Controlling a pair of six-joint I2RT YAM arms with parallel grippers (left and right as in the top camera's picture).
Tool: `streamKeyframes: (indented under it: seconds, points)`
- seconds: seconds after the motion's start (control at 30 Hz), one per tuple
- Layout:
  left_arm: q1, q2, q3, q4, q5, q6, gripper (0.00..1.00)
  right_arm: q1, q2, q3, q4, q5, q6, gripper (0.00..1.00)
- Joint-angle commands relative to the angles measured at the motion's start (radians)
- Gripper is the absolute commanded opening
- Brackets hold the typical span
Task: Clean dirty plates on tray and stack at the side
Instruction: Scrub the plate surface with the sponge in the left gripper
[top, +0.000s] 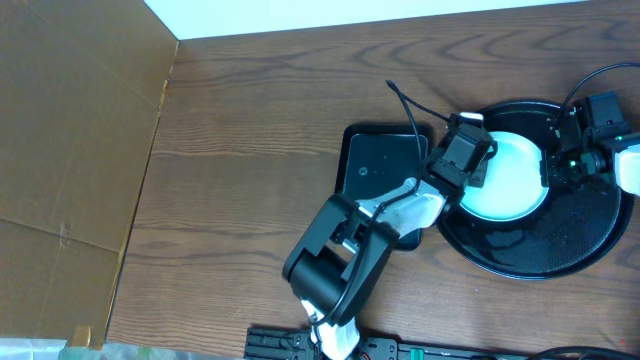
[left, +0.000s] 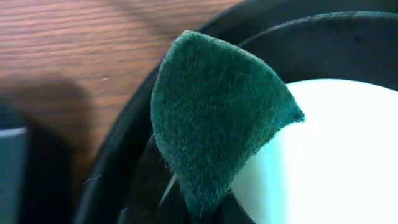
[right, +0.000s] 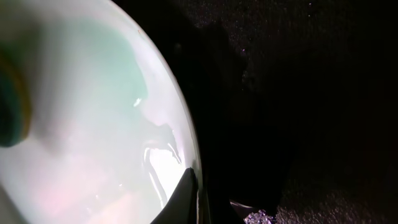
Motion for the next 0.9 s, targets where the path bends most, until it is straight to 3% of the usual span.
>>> streamKeyframes:
  seconds: [0.0,0.1,0.2,0.3,0.4,0.63,0.87]
  points:
    - [0.011,-0.048,-0.025,-0.066,-0.116,0.038,0.07,0.008,0.055,-0.025,-0.021,0.082,-0.008,0.01]
    - [-0.011,-0.088,-0.025,-0.135,-0.093,0.034,0.07,0.008,0.055,-0.025,-0.021,0.082,-0.008,0.01]
    - [-0.041,-0.102,-0.025,-0.196,0.04,0.02,0.07,0.008,0.055,-0.025,-0.021,0.082,-0.008,0.01]
    - [-0.079,-0.1,-0.025,-0.249,0.23,-0.056,0.07,0.008,0.055,-0.025,-0.021,0.081,-0.007,0.01]
    - [-0.122,-0.098,-0.026,-0.277,0.33,-0.158,0.07,0.008,0.055,-0.025,-0.02,0.081,-0.007,0.01]
    - [-0.211,-0.093,-0.027,-0.265,0.338,-0.204,0.07,0.008,0.055,-0.025,-0.021,0.081,-0.007,0.01]
    - [-0.19,-0.093,-0.027,-0.264,0.256,-0.205,0.07,0.008,0.055,-0.025,-0.021,0.081,-0.008,0.01]
